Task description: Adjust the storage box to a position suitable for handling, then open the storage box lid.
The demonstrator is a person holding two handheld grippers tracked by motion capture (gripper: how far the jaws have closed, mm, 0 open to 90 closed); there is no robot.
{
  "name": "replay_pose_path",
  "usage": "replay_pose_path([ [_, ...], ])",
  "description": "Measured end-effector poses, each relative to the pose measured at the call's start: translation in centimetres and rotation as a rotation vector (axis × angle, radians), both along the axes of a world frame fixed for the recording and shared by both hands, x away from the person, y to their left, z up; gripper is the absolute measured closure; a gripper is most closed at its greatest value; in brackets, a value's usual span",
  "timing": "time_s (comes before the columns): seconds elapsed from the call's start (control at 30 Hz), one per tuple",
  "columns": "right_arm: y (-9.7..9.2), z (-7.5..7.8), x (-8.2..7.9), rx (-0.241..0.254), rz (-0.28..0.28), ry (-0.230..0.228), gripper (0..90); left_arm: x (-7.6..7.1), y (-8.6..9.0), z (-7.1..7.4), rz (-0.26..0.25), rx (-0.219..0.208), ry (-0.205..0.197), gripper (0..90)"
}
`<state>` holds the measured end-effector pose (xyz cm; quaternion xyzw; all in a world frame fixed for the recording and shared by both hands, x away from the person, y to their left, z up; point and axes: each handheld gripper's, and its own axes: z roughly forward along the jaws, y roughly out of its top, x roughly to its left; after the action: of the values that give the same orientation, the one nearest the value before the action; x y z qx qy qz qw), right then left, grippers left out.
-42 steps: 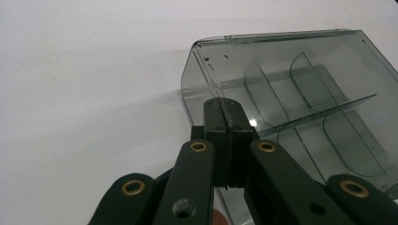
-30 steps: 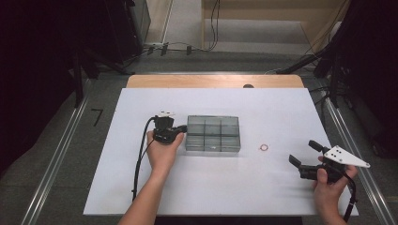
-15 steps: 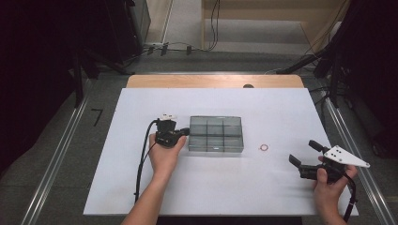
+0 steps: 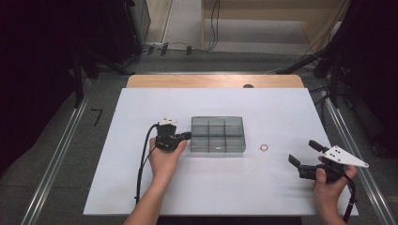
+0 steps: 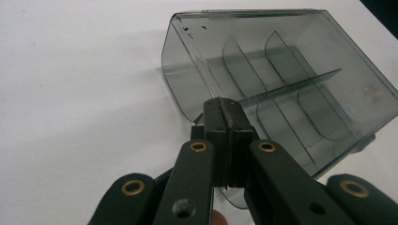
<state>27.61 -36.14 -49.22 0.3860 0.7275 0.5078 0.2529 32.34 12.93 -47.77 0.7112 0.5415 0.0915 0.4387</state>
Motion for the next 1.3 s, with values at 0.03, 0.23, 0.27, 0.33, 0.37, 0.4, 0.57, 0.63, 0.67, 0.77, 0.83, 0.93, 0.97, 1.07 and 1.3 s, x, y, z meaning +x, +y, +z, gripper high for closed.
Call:
replay_pose_path([
  [0.03, 0.0, 0.0, 0.0, -0.001, 0.0, -0.001, 0.0, -0.1, 0.1, 0.1, -0.001, -0.005, -0.004, 90.0],
  [0.23, 0.0, 0.3, 0.0, 0.018, 0.024, 0.008, 0.0, -1.0, 0.9, 0.9, -0.007, -0.004, -0.112, 75.9],
  [0.27, 0.0, 0.4, 0.0, 0.032, 0.031, 0.012, 0.0, -1.2, 1.0, 1.0, -0.015, -0.001, -0.134, 73.2],
  [0.33, 0.2, 0.8, 0.0, 0.048, 0.046, 0.008, 0.0, -1.7, 1.1, 1.2, -0.037, -0.006, -0.195, 68.7],
  [0.37, 0.4, 1.0, -0.1, 0.049, 0.052, 0.003, 0.0, -2.0, 1.1, 1.3, -0.04, 0.006, -0.218, 65.4],
  [0.4, 0.7, 1.3, -0.2, 0.037, 0.05, -0.003, 0.0, -2.1, 1.0, 1.4, -0.046, 0.006, -0.24, 60.7],
  [0.57, 2.3, 2.6, -0.6, 0.011, 0.087, -0.026, 0.0, -2.4, 1.1, 1.7, -0.102, -0.033, -0.268, 30.2],
  [0.63, 2.8, 3.1, -0.7, 0.025, 0.125, -0.023, 0.0, -2.4, 1.1, 1.6, -0.116, -0.058, -0.267, 20.6],
  [0.67, 3.1, 3.4, -0.7, 0.031, 0.142, -0.023, 0.0, -2.4, 1.1, 1.6, -0.124, -0.057, -0.266, 15.0],
  [0.77, 3.9, 4.2, -0.5, 0.036, 0.185, -0.024, 0.0, -2.6, 1.0, 1.4, -0.153, -0.057, -0.271, 2.1],
  [0.83, 4.4, 4.7, -0.2, 0.05, 0.193, -0.027, 0.0, -2.6, 1.0, 1.3, -0.155, -0.068, -0.271, 1.9],
  [0.93, 5.4, 5.5, 0.3, 0.071, 0.213, -0.03, 0.0, -2.7, 1.0, 1.1, -0.156, -0.082, -0.275, 0.0],
  [0.97, 5.8, 5.8, 0.5, 0.071, 0.216, -0.038, 0.0, -2.7, 1.0, 1.1, -0.159, -0.079, -0.277, 0.0],
  [1.07, 6.8, 6.5, 1.0, 0.08, 0.229, -0.051, 0.0, -2.8, 1.0, 1.0, -0.164, -0.077, -0.281, 0.0],
  [1.3, 9.1, 7.9, 2.1, 0.101, 0.27, -0.062, 0.0, -2.7, 0.9, 0.6, -0.164, -0.081, -0.285, 0.0],
])
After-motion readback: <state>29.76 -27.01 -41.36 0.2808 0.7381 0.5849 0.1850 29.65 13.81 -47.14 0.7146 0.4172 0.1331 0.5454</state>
